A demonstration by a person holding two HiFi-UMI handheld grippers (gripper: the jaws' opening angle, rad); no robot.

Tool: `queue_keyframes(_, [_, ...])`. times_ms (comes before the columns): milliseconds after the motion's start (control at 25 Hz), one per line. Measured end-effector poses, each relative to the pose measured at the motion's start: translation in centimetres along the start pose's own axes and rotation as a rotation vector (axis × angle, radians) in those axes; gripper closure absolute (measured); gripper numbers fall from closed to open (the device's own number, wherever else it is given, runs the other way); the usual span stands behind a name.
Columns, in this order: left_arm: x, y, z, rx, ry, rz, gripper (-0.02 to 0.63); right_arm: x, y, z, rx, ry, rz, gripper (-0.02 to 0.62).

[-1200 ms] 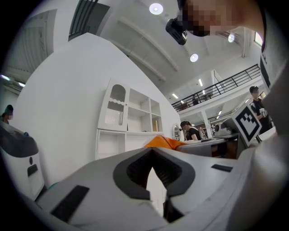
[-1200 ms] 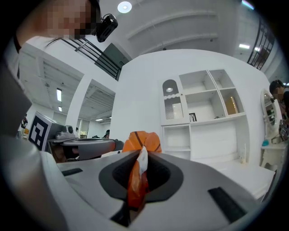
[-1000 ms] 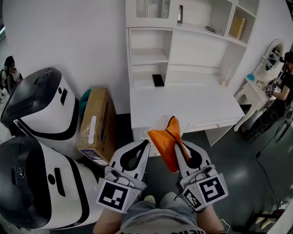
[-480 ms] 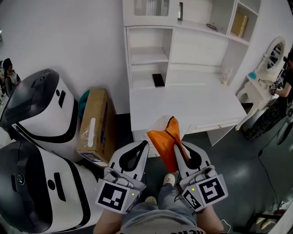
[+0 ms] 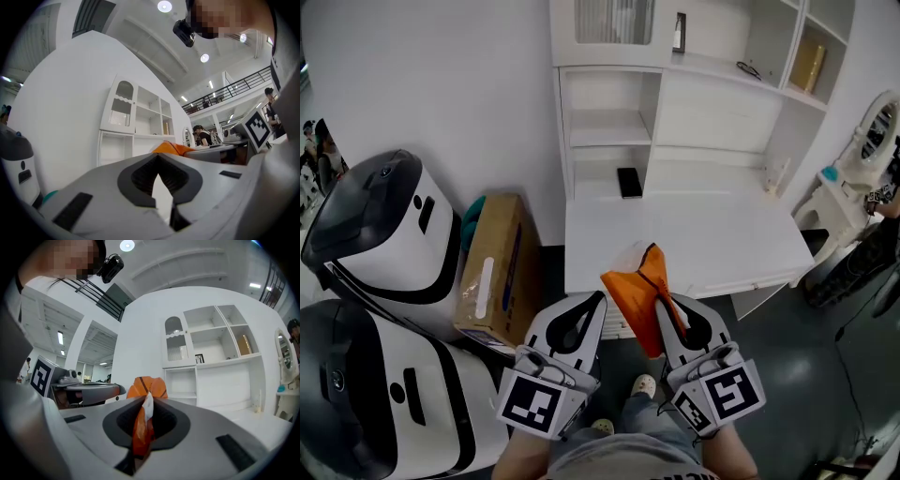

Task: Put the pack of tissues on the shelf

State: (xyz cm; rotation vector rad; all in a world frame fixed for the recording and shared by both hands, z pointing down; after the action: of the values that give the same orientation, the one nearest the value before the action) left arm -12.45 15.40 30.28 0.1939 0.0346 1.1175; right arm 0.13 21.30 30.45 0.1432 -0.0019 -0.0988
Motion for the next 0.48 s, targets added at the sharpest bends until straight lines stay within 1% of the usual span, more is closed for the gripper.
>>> queue_keyframes(160, [-0.9, -3.3, 0.1, 0.060, -0.027, -0.035, 0.566, 3.0, -1.9, 0.1, 0.001, -0.003, -0.028, 0.568])
queue_keyframes(280, [-1.2, -5.9, 0.0, 0.083, -0.030, -0.052, 0.566, 5.2, -3.3, 0.0, 0.002, -0.002, -0.048, 0.568])
queue_keyframes(360, [-1.2, -7.4, 0.3, 0.071, -0.027, -0.060, 0.566, 6.7, -4.0, 0.0, 0.003, -0.002, -0.060, 0.568])
queue_keyframes(480, [-0.8, -9.6, 1.0, 0.021, -0.008, -0.068, 0.566, 8.9, -4.9, 0.0, 0.006, -0.002, -0.077, 0.568])
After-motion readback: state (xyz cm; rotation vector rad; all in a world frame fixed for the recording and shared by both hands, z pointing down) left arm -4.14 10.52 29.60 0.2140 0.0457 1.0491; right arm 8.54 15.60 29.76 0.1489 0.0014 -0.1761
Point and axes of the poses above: the fingertips, and each gripper's own axes: y backward along the fingers, x to its right, z out of its underside, the point moved 5 cm from there along y, backward along the fingers, and after that the axes turned 7 degrees about x, right-handed, at the moved point
